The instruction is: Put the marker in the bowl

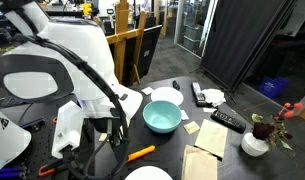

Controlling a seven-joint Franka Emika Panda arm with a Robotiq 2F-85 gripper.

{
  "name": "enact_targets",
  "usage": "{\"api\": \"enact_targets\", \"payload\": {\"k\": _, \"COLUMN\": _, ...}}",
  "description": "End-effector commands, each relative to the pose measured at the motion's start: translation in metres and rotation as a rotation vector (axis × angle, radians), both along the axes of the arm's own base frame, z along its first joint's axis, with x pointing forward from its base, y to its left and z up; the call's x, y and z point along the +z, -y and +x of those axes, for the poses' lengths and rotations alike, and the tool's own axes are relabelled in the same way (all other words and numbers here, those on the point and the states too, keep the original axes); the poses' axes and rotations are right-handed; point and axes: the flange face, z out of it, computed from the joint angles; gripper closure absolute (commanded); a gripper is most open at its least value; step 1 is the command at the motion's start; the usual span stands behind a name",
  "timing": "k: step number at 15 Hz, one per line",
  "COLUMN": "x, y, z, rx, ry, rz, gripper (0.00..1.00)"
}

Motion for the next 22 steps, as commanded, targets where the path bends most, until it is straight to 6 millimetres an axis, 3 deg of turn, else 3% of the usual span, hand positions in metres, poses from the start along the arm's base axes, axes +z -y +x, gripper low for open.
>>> {"api": "enact_targets", "payload": {"k": 1, "x": -0.022, "y": 0.003, "z": 0.0, "rx": -0.011, "ry": -0.023, "rz": -0.001, "gripper": 0.0}}
{"api": "enact_targets", "payload": {"k": 7, "x": -0.042, "y": -0.005, "z": 0.006, "rx": -0.046, "ry": 0.008, "rz": 0.009, "gripper": 0.0}}
{"api": "enact_targets", "payload": {"k": 15, "x": -0.059, "y": -0.014, "z": 0.036, "rx": -0.182, "ry": 0.068, "rz": -0.004, "gripper": 0.0}}
{"api": "enact_targets", "payload": {"k": 22, "x": -0.078, "y": -0.026, "z": 0.057, "rx": -0.191, "ry": 0.032, "rz": -0.006, "gripper": 0.0}}
